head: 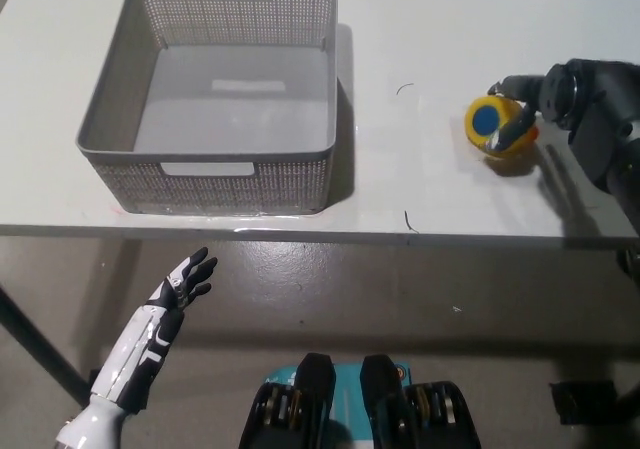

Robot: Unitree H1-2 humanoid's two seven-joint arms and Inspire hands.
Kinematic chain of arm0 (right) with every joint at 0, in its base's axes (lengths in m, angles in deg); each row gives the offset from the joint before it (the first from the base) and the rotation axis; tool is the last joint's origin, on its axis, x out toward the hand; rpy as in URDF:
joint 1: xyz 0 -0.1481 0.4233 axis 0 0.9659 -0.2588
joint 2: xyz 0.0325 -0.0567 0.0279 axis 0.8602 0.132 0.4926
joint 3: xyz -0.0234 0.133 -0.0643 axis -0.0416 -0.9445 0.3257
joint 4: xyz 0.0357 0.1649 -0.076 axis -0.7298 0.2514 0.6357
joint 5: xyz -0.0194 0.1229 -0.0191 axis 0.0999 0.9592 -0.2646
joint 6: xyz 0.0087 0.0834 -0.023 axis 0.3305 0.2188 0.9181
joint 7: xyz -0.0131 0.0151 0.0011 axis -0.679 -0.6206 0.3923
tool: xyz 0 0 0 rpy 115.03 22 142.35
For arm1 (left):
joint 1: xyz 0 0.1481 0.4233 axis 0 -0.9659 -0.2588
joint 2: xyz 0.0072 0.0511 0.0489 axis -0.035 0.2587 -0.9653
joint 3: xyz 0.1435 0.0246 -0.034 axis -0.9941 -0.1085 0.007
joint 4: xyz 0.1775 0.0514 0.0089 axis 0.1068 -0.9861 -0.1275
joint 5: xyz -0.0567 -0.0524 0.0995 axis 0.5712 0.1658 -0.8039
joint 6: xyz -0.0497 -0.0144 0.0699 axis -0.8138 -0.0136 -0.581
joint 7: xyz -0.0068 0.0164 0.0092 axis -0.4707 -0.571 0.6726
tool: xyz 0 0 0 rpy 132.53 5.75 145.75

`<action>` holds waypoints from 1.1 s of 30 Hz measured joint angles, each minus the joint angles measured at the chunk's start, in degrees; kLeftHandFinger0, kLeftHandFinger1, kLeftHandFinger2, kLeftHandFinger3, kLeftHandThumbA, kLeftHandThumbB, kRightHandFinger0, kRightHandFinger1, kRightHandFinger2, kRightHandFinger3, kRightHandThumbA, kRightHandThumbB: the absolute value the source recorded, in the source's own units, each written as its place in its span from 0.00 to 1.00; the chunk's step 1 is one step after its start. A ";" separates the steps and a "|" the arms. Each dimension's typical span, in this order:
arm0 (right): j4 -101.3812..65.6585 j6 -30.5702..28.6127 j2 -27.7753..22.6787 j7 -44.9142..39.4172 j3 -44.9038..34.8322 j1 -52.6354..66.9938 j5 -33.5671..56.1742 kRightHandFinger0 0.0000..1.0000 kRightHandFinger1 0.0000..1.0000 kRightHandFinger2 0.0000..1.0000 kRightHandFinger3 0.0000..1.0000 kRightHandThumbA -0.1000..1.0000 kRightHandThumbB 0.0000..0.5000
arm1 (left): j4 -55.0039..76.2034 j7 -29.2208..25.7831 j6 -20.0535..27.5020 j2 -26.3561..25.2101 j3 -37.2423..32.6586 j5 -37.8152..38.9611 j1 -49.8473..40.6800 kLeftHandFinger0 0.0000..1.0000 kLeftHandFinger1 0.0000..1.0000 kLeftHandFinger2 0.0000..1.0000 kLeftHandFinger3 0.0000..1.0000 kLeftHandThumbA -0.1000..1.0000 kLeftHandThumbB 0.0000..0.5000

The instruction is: Use the right hand to pick up a yellow duck toy and place it into a container on the left hand side

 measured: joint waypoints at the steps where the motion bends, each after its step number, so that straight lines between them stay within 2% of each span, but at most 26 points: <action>1: 0.07 0.20 0.12 1.02 -0.49 0.91 0.08 0.47 0.62 0.60 0.81 0.00 0.43 | 0.00 0.00 -0.01 -0.01 0.00 0.00 -0.01 1.00 1.00 1.00 1.00 1.00 0.40; 2: -0.12 0.13 0.11 2.88 -1.12 1.51 0.24 0.31 0.57 0.60 0.72 0.00 0.32 | -0.02 0.00 -0.06 -0.03 0.01 0.00 -0.04 1.00 1.00 1.00 1.00 1.00 0.40; 3: -0.14 0.06 0.13 4.15 -1.69 1.66 0.45 0.41 0.67 0.67 0.68 0.00 0.32 | -0.03 0.00 -0.09 -0.04 -0.02 0.00 -0.02 1.00 1.00 1.00 1.00 1.00 0.41; 4: -0.17 -0.04 0.22 5.42 -2.32 2.00 0.78 0.65 0.85 0.82 0.69 0.00 0.33 | -0.04 0.00 -0.10 0.01 -0.06 0.00 0.08 1.00 1.00 1.00 1.00 1.00 0.41; 5: -0.20 -0.13 0.25 6.47 -2.76 2.28 0.95 0.60 0.75 0.72 0.63 0.00 0.35 | -0.04 0.00 -0.11 0.04 -0.06 0.00 0.14 1.00 1.00 1.00 1.00 1.00 0.41; 6: -0.21 -0.28 0.25 7.62 -3.33 2.58 1.19 0.54 0.69 0.72 0.67 0.00 0.37 | -0.04 0.00 -0.12 0.03 -0.06 0.00 0.14 1.00 1.00 1.00 1.00 1.00 0.42; 7: -0.21 -0.48 0.26 8.42 -3.91 2.85 1.40 0.48 0.62 0.64 0.65 0.00 0.38 | -0.05 0.00 -0.14 0.02 -0.06 0.00 0.13 1.00 1.00 1.00 1.00 1.00 0.41; 8: -0.21 -0.78 0.28 9.65 -4.58 3.23 1.72 0.35 0.50 0.56 0.60 0.00 0.38 | -0.04 0.00 -0.16 0.03 -0.06 0.00 0.14 1.00 1.00 1.00 1.00 1.00 0.41; 11: -0.21 -1.38 0.28 12.72 -6.14 4.34 2.28 0.30 0.44 0.48 0.55 0.00 0.44 | -0.05 0.00 -0.18 0.00 -0.05 0.01 0.12 1.00 1.00 1.00 1.00 1.00 0.37; 13: -0.21 -1.98 0.29 14.82 -7.22 4.98 2.61 0.32 0.44 0.47 0.53 0.00 0.42 | -0.05 0.00 -0.18 0.00 -0.05 0.00 0.13 1.00 1.00 1.00 1.00 1.00 0.36; 14: -0.20 -2.29 0.28 15.89 -7.80 5.31 2.87 0.36 0.49 0.52 0.62 0.00 0.43 | -0.05 0.00 -0.18 0.00 -0.05 0.00 0.13 1.00 1.00 1.00 1.00 1.00 0.37; 15: -0.20 -2.57 0.28 17.14 -8.31 5.64 3.22 0.36 0.48 0.53 0.66 0.00 0.42 | -0.05 0.00 -0.18 0.00 -0.05 0.00 0.13 1.00 1.00 1.00 1.00 1.00 0.37; 17: -0.19 -2.87 0.28 18.75 -8.96 6.07 3.57 0.31 0.44 0.49 0.60 0.00 0.43 | -0.05 0.00 -0.18 0.00 -0.05 0.00 0.14 1.00 1.00 1.00 1.00 1.00 0.36; 18: -0.19 -3.25 0.28 20.15 -9.26 6.38 3.75 0.33 0.45 0.50 0.55 0.00 0.42 | -0.05 0.00 -0.18 -0.01 -0.05 0.00 0.13 1.00 1.00 1.00 1.00 1.00 0.37; 19: -0.17 -3.53 0.30 21.13 -9.48 6.56 3.90 0.31 0.41 0.48 0.60 0.00 0.41 | -0.05 0.00 -0.18 -0.03 -0.05 0.00 0.13 1.00 1.00 1.00 1.00 1.00 0.36; 20: -0.15 -3.80 0.31 22.02 -9.75 6.75 4.07 0.14 0.26 0.36 0.51 0.00 0.39 | -0.04 0.00 -0.17 -0.04 -0.05 -0.01 0.15 1.00 1.00 1.00 1.00 1.00 0.36; 21: -0.13 -4.00 0.31 23.03 -10.08 6.92 4.22 0.05 0.17 0.26 0.35 0.00 0.37 | -0.04 0.00 -0.17 -0.06 -0.04 0.00 0.14 1.00 1.00 1.00 1.00 1.00 0.35; 22: -0.08 -4.16 0.32 24.11 -10.60 7.03 4.39 0.02 0.13 0.23 0.24 0.00 0.41 | -0.04 0.00 -0.17 -0.07 -0.04 0.00 0.14 1.00 1.00 1.00 1.00 1.00 0.34; 23: -0.06 -4.36 0.30 25.02 -10.95 7.09 4.50 0.03 0.14 0.24 0.23 0.00 0.43 | -0.03 0.00 -0.17 -0.08 -0.03 0.00 0.14 1.00 1.00 1.00 1.00 1.00 0.34; 24: -0.05 -4.60 0.30 25.80 -11.40 7.10 4.62 0.01 0.05 0.19 0.20 0.00 0.43 | -0.04 0.01 -0.17 -0.09 -0.03 0.00 0.14 1.00 1.00 1.00 1.00 1.00 0.35; 25: -0.06 -4.88 0.30 26.93 -11.91 7.08 4.76 0.00 0.08 0.29 0.37 0.00 0.43 | -0.04 0.01 -0.17 -0.09 -0.03 0.00 0.16 1.00 1.00 1.00 1.00 1.00 0.35; 26: -0.07 -5.21 0.29 27.82 -12.36 7.02 4.88 0.00 0.12 0.44 0.49 0.00 0.39 | -0.04 0.01 -0.17 -0.09 -0.03 0.00 0.19 1.00 1.00 1.00 1.00 1.00 0.34; 27: -0.09 -5.69 0.27 28.52 -12.75 6.91 4.98 0.00 0.21 0.67 0.69 0.00 0.41 | -0.04 0.00 -0.17 -0.09 -0.02 0.00 0.21 1.00 1.00 1.00 1.00 1.00 0.33; 28: -0.11 -6.27 0.27 29.44 -13.15 6.67 5.14 0.00 0.27 0.76 0.75 0.00 0.39 | -0.04 0.00 -0.17 -0.09 -0.02 0.00 0.24 1.00 1.00 1.00 1.00 1.00 0.33; 30: -0.22 -7.65 0.27 31.28 -14.22 5.82 5.68 0.00 0.40 0.85 0.88 0.00 0.39 | -0.04 0.01 -0.17 -0.12 -0.01 0.00 0.37 1.00 1.00 1.00 1.00 1.00 0.33; 33: -0.78 -8.97 0.28 32.98 -15.54 3.50 6.19 0.00 0.47 0.85 0.93 0.00 0.38 | -0.04 0.00 -0.17 -0.20 0.00 -0.04 0.56 1.00 1.00 1.00 1.00 1.00 0.34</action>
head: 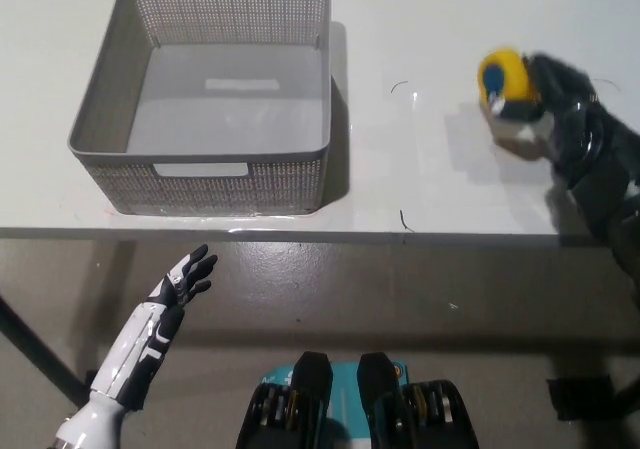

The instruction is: Use the right hand to pick up a yellow duck toy and place it into a container on the left hand side

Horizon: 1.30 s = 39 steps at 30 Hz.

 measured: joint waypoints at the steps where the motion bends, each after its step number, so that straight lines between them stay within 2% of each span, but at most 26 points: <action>1: -0.51 -0.25 0.02 0.45 -0.33 -1.07 0.08 0.00 0.46 0.83 0.92 0.00 0.38 | 0.00 0.00 0.00 -0.01 0.00 -0.01 0.00 1.00 1.00 1.00 1.00 1.00 0.33; 6: -4.97 -2.81 0.42 2.20 -1.37 -6.18 0.46 0.00 0.44 0.81 0.92 0.00 0.34 | -0.01 0.00 0.00 -0.16 0.00 -0.05 0.00 1.00 1.00 1.00 1.00 1.00 0.34; 8: -7.42 -3.74 1.01 2.81 -1.73 -8.01 0.59 0.01 0.47 0.83 0.94 0.00 0.34 | -0.01 0.00 0.01 -0.28 0.01 -0.07 0.00 1.00 1.00 1.00 1.00 1.00 0.35; 10: -10.32 -4.39 2.40 3.28 -1.88 -9.88 0.65 0.01 0.49 0.85 0.95 0.00 0.34 | -0.02 0.00 0.02 -0.38 0.01 -0.17 0.06 1.00 1.00 1.00 1.00 1.00 0.35; 12: -12.87 -4.78 4.04 3.66 -1.88 -11.21 0.69 0.01 0.49 0.85 0.91 0.00 0.39 | -0.06 0.00 0.03 -0.43 0.02 -0.27 0.12 1.00 1.00 1.00 1.00 1.00 0.36; 16: -15.48 -5.10 8.70 4.08 -1.90 -12.27 0.87 0.03 0.51 0.87 0.93 0.00 0.35 | -0.24 0.00 0.04 -0.48 0.03 -0.46 0.18 1.00 1.00 1.00 1.00 1.00 0.35; 20: -14.84 -5.17 14.25 4.41 -1.89 -12.39 0.97 0.00 0.41 0.83 0.88 0.00 0.44 | -0.45 0.00 0.05 -0.48 0.02 -0.64 0.19 1.00 1.00 1.00 1.00 1.00 0.33; 21: -14.08 -5.31 16.04 4.62 -1.89 -12.49 1.00 0.00 0.40 0.81 0.81 0.00 0.42 | -0.49 0.00 0.05 -0.48 0.02 -0.67 0.19 1.00 1.00 1.00 1.00 1.00 0.34; 23: -12.66 -5.63 18.63 4.98 -1.90 -12.73 1.06 0.00 0.35 0.78 0.77 0.00 0.40 | -0.55 0.00 0.07 -0.48 0.01 -0.77 0.19 1.00 1.00 1.00 1.00 1.00 0.34; 24: -11.56 -5.73 19.77 5.20 -1.90 -12.93 1.10 0.00 0.25 0.70 0.76 0.00 0.38 | -0.55 0.00 0.08 -0.48 0.01 -0.81 0.20 1.00 1.00 1.00 1.00 1.00 0.33; 25: -10.87 -5.77 20.48 5.35 -1.89 -13.11 1.09 0.00 0.23 0.72 0.77 0.00 0.39 | -0.55 0.00 0.08 -0.48 0.00 -0.83 0.20 1.00 1.00 1.00 1.00 1.00 0.35; 26: -9.60 -5.85 21.64 5.63 -1.87 -13.38 1.08 0.00 0.24 0.76 0.79 0.00 0.39 | -0.55 0.00 0.08 -0.48 0.00 -0.87 0.20 1.00 1.00 1.00 1.00 1.00 0.35; 27: -8.67 -5.88 22.47 5.90 -1.85 -13.52 1.06 0.00 0.30 0.85 0.87 0.00 0.39 | -0.54 0.00 0.07 -0.48 0.00 -0.88 0.20 1.00 1.00 1.00 1.00 1.00 0.36; 29: -7.13 -5.96 23.48 6.15 -1.78 -13.57 1.03 0.00 0.38 0.87 0.92 0.00 0.40 | -0.54 0.00 0.07 -0.48 0.00 -0.90 0.20 1.00 1.00 1.00 1.00 1.00 0.35; 30: -6.23 -5.96 23.98 6.25 -1.68 -13.56 1.00 0.00 0.38 0.86 0.91 0.00 0.41 | -0.54 0.00 0.07 -0.49 0.00 -0.92 0.20 1.00 1.00 1.00 1.00 1.00 0.36; 32: -4.84 -5.97 24.55 6.52 -1.48 -13.53 0.94 0.00 0.35 0.83 0.81 0.00 0.44 | -0.53 0.01 0.07 -0.50 0.00 -0.95 0.23 1.00 1.00 1.00 1.00 1.00 0.37; 34: -3.75 -5.95 24.69 6.81 -1.29 -13.51 0.88 0.00 0.35 0.83 0.80 0.00 0.40 | -0.49 0.01 0.06 -0.50 0.00 -0.97 0.26 1.00 1.00 1.00 1.00 1.00 0.37; 35: -3.26 -5.93 24.69 6.92 -1.22 -13.50 0.88 0.24 0.62 1.00 1.00 0.15 0.50 | -0.49 0.01 0.06 -0.52 0.00 -0.98 0.27 1.00 1.00 1.00 1.00 1.00 0.36; 36: -2.73 -5.85 24.67 7.05 -1.14 -13.39 0.87 0.63 1.00 1.00 1.00 0.43 0.59 | -0.46 0.02 0.06 -0.55 0.00 -1.00 0.27 1.00 1.00 1.00 1.00 1.00 0.36; 37: -2.23 -5.55 24.65 6.94 -0.89 -13.36 0.85 0.83 1.00 1.00 1.00 0.49 0.62 | -0.44 0.03 0.06 -0.58 -0.01 -1.03 0.30 1.00 1.00 1.00 1.00 1.00 0.36; 38: -1.82 -5.16 24.59 6.64 -0.72 -13.36 0.85 1.00 1.00 1.00 1.00 0.69 0.82 | -0.43 0.03 0.06 -0.58 -0.01 -1.04 0.36 1.00 1.00 1.00 1.00 1.00 0.36; 39: -1.45 -4.64 24.46 5.72 -0.47 -13.36 0.85 1.00 1.00 1.00 1.00 0.75 0.92 | -0.43 0.03 0.06 -0.58 -0.02 -1.06 0.46 1.00 1.00 1.00 1.00 1.00 0.37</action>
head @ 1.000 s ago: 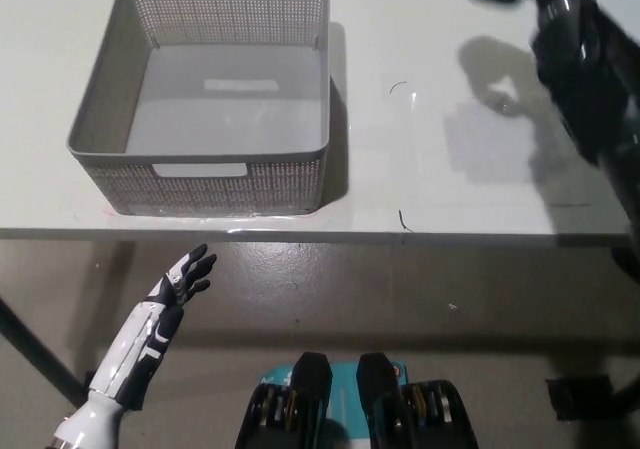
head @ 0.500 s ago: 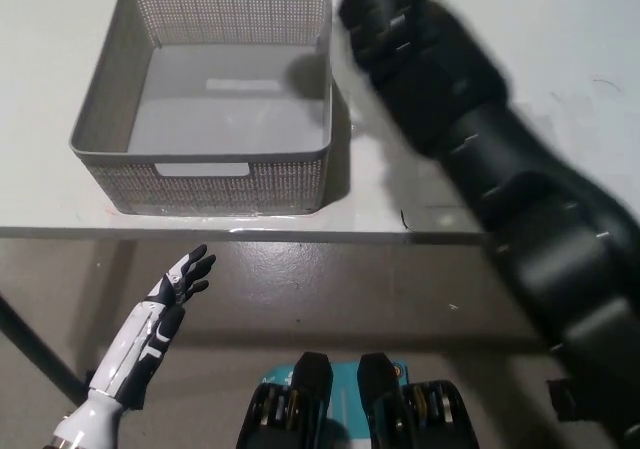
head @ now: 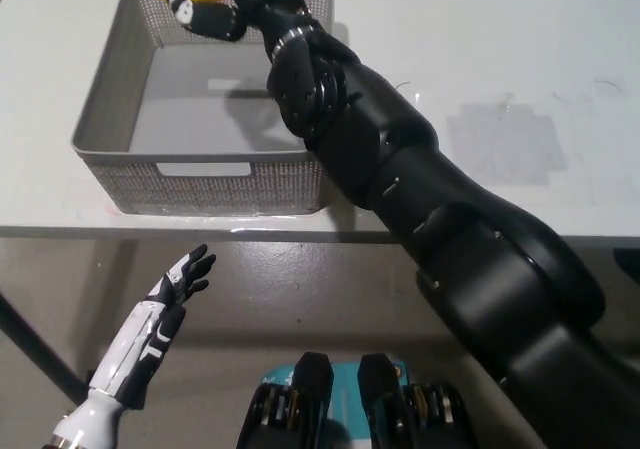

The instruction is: Use the right hand to pick up a yellow duck toy and place it into a container on the left hand side

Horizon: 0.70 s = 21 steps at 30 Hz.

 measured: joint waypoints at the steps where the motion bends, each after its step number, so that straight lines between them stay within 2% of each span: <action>1: 0.30 0.49 -0.14 -0.96 0.21 0.01 0.03 1.00 1.00 1.00 1.00 0.81 0.94 | 0.04 0.01 -0.01 0.00 0.00 -0.01 0.10 1.00 1.00 1.00 1.00 1.00 0.39; 3: 0.47 1.14 -0.50 -2.52 0.36 0.01 0.08 1.00 1.00 1.00 1.00 0.95 0.96 | 0.07 0.02 -0.03 0.00 0.00 -0.03 0.26 1.00 1.00 1.00 1.00 1.00 0.40; 5: 0.47 1.48 -0.88 -4.03 0.42 0.01 0.18 1.00 1.00 1.00 1.00 1.00 0.96 | 0.11 0.03 -0.07 0.00 0.00 -0.04 0.45 1.00 1.00 1.00 1.00 1.00 0.39; 6: 0.47 1.58 -1.01 -4.57 0.47 0.01 0.19 1.00 1.00 1.00 1.00 1.00 0.94 | 0.11 0.03 -0.08 0.00 0.00 -0.04 0.52 1.00 1.00 1.00 1.00 1.00 0.40; 9: 0.46 1.77 -1.31 -5.80 0.76 0.02 0.17 1.00 1.00 1.00 1.00 1.00 0.97 | 0.11 0.06 -0.08 0.00 -0.01 -0.08 0.59 1.00 1.00 1.00 1.00 1.00 0.39; 12: 0.39 1.82 -1.78 -7.13 1.04 0.05 0.17 1.00 1.00 1.00 1.00 1.00 0.95 | 0.11 0.14 -0.09 0.00 -0.06 -0.13 0.59 1.00 1.00 1.00 1.00 1.00 0.38; 15: 0.09 1.76 -2.27 -7.72 1.04 0.19 0.20 1.00 1.00 1.00 1.00 1.00 0.87 | 0.17 0.30 -0.15 0.00 -0.11 -0.15 0.59 1.00 1.00 1.00 1.00 1.00 0.40; 16: -0.12 1.57 -2.44 -7.71 0.97 0.28 0.25 1.00 1.00 1.00 1.00 1.00 0.88 | 0.19 0.37 -0.16 0.00 -0.12 -0.15 0.59 1.00 1.00 1.00 1.00 1.00 0.40; 17: -0.67 1.08 -2.82 -7.64 0.61 0.47 0.45 1.00 1.00 1.00 1.00 1.00 0.83 | 0.20 0.45 -0.20 0.00 -0.13 -0.17 0.59 1.00 1.00 1.00 1.00 1.00 0.41; 19: -1.68 0.12 -3.58 -7.44 -0.11 0.67 0.90 1.00 1.00 1.00 1.00 1.00 0.84 | 0.20 0.60 -0.21 0.00 -0.13 -0.20 0.60 1.00 1.00 1.00 1.00 1.00 0.41; 20: -2.88 -0.47 -4.17 -7.33 -1.03 0.82 1.31 1.00 1.00 1.00 1.00 1.00 0.92 | 0.19 0.64 -0.22 0.00 -0.13 -0.20 0.63 1.00 1.00 1.00 1.00 1.00 0.44; 21: -4.83 -1.27 -5.02 -7.28 -2.38 1.04 2.01 1.00 1.00 1.00 1.00 1.00 0.92 | 0.19 0.68 -0.24 -0.01 -0.13 -0.20 0.69 1.00 1.00 1.00 1.00 1.00 0.44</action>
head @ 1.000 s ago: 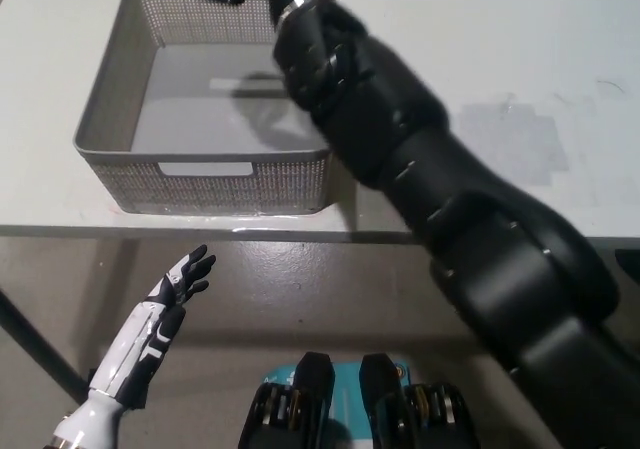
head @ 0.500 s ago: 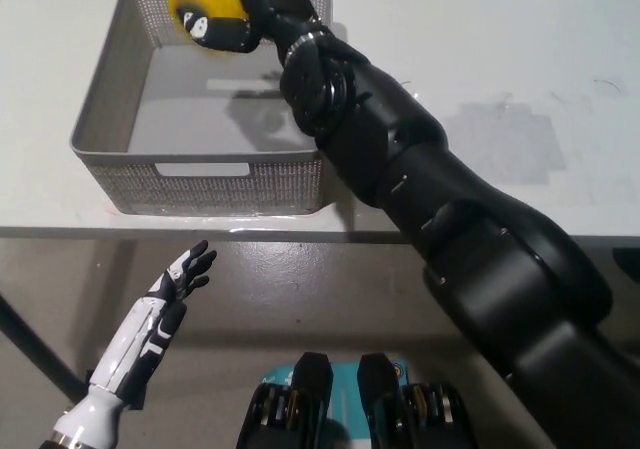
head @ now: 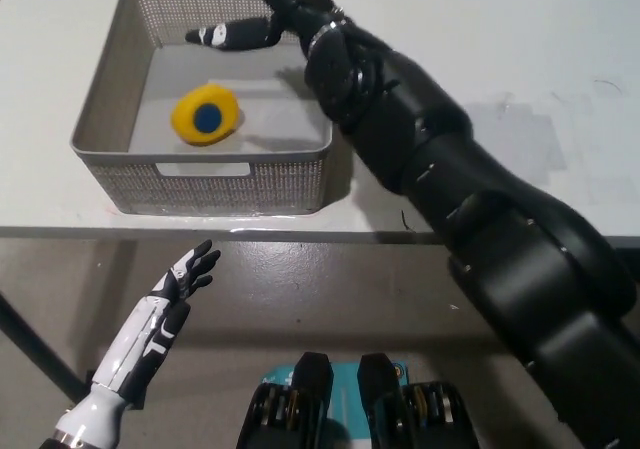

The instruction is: Use the right hand to pick up a yellow duck toy and place it into a container on the left hand side

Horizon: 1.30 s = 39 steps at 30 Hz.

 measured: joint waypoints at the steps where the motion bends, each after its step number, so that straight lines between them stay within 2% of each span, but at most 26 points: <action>1: -2.24 -0.29 -0.77 0.00 -0.83 0.37 0.28 1.00 1.00 1.00 1.00 1.00 0.92 | -0.01 0.03 -0.06 0.00 0.00 0.01 0.02 1.00 1.00 1.00 1.00 1.00 0.42; 5: -11.45 -0.19 -3.26 -0.36 -2.90 3.00 0.88 1.00 1.00 1.00 1.00 1.00 0.84 | -0.09 0.06 -0.22 0.04 -0.01 0.00 0.02 1.00 1.00 1.00 1.00 1.00 0.41; 8: -18.26 0.38 -4.37 -0.91 -3.75 6.93 1.26 1.00 1.00 1.00 1.00 1.00 0.70 | -0.18 0.07 -0.29 0.12 -0.04 0.00 0.02 1.00 1.00 1.00 1.00 1.00 0.40; 11: -24.21 1.02 -4.94 -1.53 -4.24 11.74 1.65 1.00 1.00 1.00 1.00 1.00 0.72 | -0.29 0.07 -0.38 0.15 -0.05 0.00 0.02 1.00 1.00 1.00 1.00 1.00 0.41; 16: -33.88 1.46 -5.38 -1.83 -5.20 22.28 2.22 1.00 1.00 1.00 1.00 1.00 0.63 | -0.55 0.07 -0.52 0.16 -0.07 0.00 0.02 1.00 1.00 1.00 1.00 1.00 0.42; 17: -35.89 1.46 -5.39 -1.85 -5.36 24.74 2.36 0.98 1.00 1.00 1.00 1.00 0.63 | -0.63 0.07 -0.54 0.16 -0.07 0.01 0.02 1.00 1.00 1.00 1.00 1.00 0.42; 19: -40.26 1.44 -5.40 -1.86 -5.60 30.43 2.85 1.00 1.00 1.00 1.00 1.00 0.63 | -0.89 0.07 -0.57 0.17 -0.07 0.01 0.02 1.00 1.00 1.00 1.00 1.00 0.40; 20: -42.24 1.40 -5.40 -1.86 -5.66 33.25 3.13 1.00 1.00 1.00 1.00 1.00 0.58 | -1.05 0.07 -0.59 0.17 -0.07 0.01 0.02 1.00 1.00 1.00 1.00 1.00 0.39; 21: -44.48 1.34 -5.41 -1.86 -5.69 36.61 3.37 1.00 1.00 1.00 1.00 1.00 0.60 | -1.27 0.08 -0.59 0.17 -0.07 0.02 0.02 1.00 1.00 1.00 1.00 1.00 0.38; 22: -46.21 1.26 -5.44 -1.86 -5.72 38.76 3.58 1.00 1.00 1.00 1.00 1.00 0.67 | -1.40 0.08 -0.59 0.17 -0.06 0.03 0.03 1.00 1.00 1.00 1.00 1.00 0.39; 24: -50.67 1.01 -5.59 -1.89 -5.72 46.45 4.29 1.00 1.00 1.00 1.00 1.00 0.68 | -1.80 0.08 -0.59 0.17 -0.05 0.04 0.02 1.00 1.00 1.00 1.00 1.00 0.39; 25: -52.60 0.87 -5.68 -1.93 -5.70 49.66 4.57 1.00 1.00 1.00 1.00 1.00 0.74 | -1.87 0.08 -0.59 0.18 -0.05 0.05 0.03 1.00 1.00 1.00 1.00 1.00 0.41; 26: -54.80 0.60 -5.79 -1.96 -5.69 52.83 4.95 1.00 1.00 1.00 1.00 1.00 0.76 | -1.92 0.08 -0.59 0.18 -0.05 0.07 0.03 1.00 1.00 1.00 1.00 1.00 0.42; 31: -64.15 -2.09 -6.54 -2.37 -4.93 68.80 7.82 1.00 1.00 1.00 1.00 1.00 0.59 | -2.17 0.07 -0.48 0.19 0.06 0.15 0.08 1.00 1.00 1.00 1.00 1.00 0.37; 35: -66.60 -5.38 -6.76 -2.33 -2.37 78.23 9.69 1.00 1.00 1.00 1.00 1.00 0.61 | -2.29 0.07 -0.29 0.20 0.35 0.39 0.08 1.00 1.00 1.00 1.00 1.00 0.39; 39: -66.68 -8.20 -6.75 -1.85 -0.76 82.38 10.95 1.00 1.00 1.00 1.00 1.00 0.60 | -2.29 0.07 0.16 0.20 0.82 0.94 0.06 1.00 1.00 1.00 1.00 1.00 0.40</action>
